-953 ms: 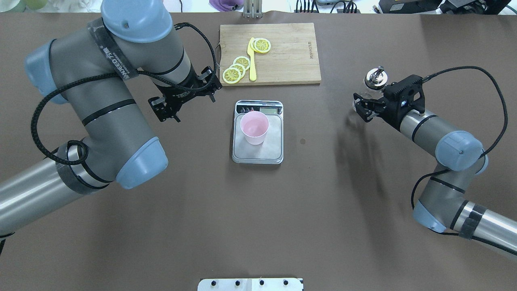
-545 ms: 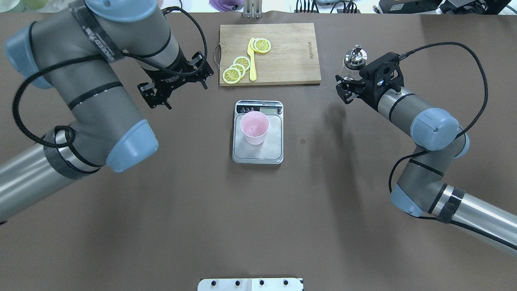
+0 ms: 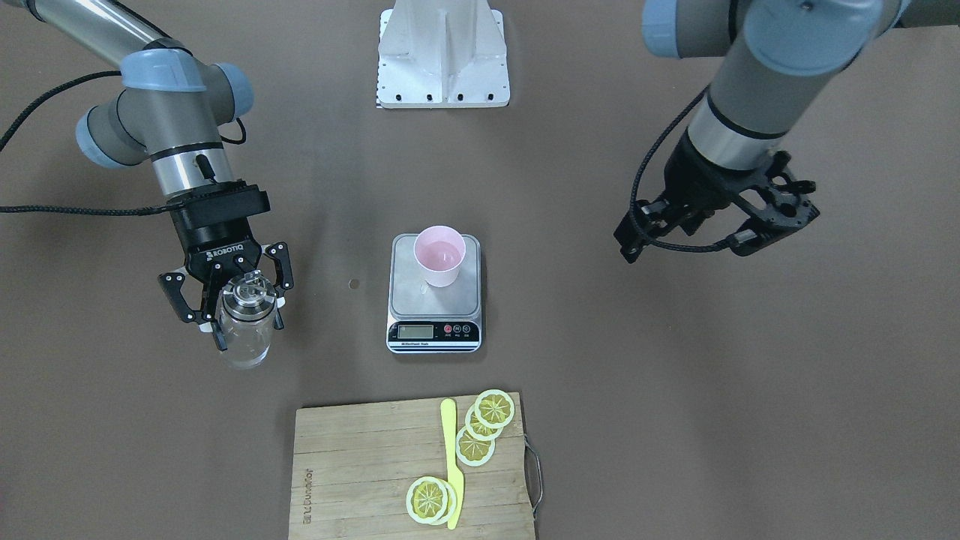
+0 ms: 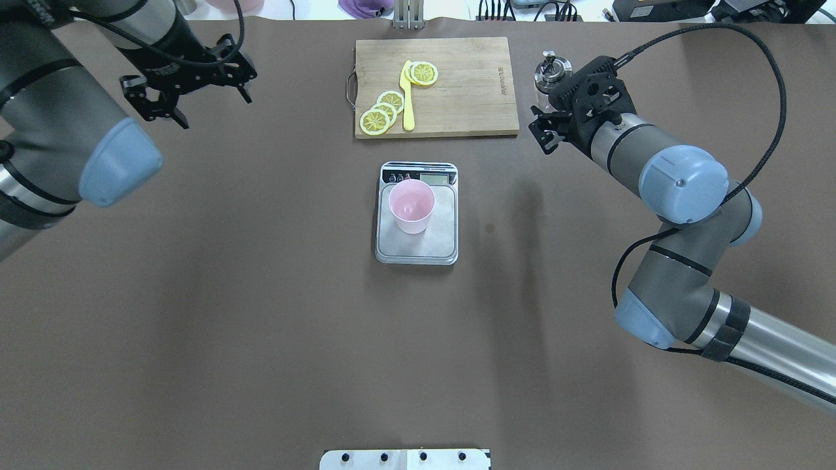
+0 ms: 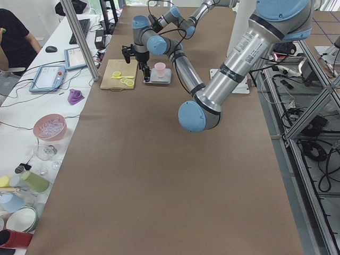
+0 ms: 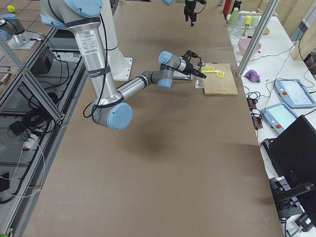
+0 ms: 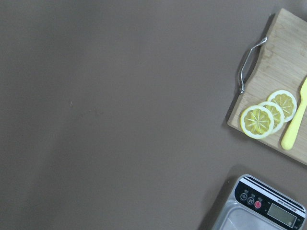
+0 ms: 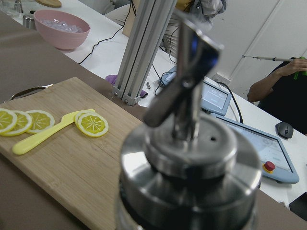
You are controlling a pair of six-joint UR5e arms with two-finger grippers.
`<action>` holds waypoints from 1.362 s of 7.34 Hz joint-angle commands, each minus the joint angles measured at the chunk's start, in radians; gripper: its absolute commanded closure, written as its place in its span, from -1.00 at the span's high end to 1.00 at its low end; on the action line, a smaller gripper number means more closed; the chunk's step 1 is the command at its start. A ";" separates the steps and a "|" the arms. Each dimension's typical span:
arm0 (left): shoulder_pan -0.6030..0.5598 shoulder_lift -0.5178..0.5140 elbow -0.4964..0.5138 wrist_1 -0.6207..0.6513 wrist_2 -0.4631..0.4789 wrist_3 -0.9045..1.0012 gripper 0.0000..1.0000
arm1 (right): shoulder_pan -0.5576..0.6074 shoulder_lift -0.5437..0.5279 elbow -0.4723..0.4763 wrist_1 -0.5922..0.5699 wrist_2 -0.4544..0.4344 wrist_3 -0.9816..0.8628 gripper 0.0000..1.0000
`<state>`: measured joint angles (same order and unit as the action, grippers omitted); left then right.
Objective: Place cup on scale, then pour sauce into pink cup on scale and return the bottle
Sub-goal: 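Carry the bottle with the right gripper toward the cup while the left arm withdraws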
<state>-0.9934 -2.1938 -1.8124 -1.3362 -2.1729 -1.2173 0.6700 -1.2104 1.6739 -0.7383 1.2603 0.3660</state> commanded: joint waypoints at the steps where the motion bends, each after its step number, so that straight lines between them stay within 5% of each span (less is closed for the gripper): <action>1: -0.065 0.107 -0.016 -0.001 -0.008 0.263 0.98 | -0.042 0.014 0.014 -0.039 -0.088 -0.089 -1.00; 3: -0.148 0.178 -0.013 0.003 -0.011 0.520 0.98 | -0.096 0.052 0.012 -0.088 -0.169 -0.186 -1.00; 5: -0.178 0.213 0.001 0.003 -0.010 0.580 0.98 | -0.225 0.068 0.001 -0.107 -0.350 -0.190 -1.00; 10: -0.205 0.230 0.042 0.003 -0.010 0.637 0.98 | -0.274 0.078 -0.002 -0.252 -0.585 -0.475 -1.00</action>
<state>-1.1961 -1.9646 -1.7779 -1.3330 -2.1824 -0.5827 0.4034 -1.1405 1.6732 -0.9349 0.7438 -0.0459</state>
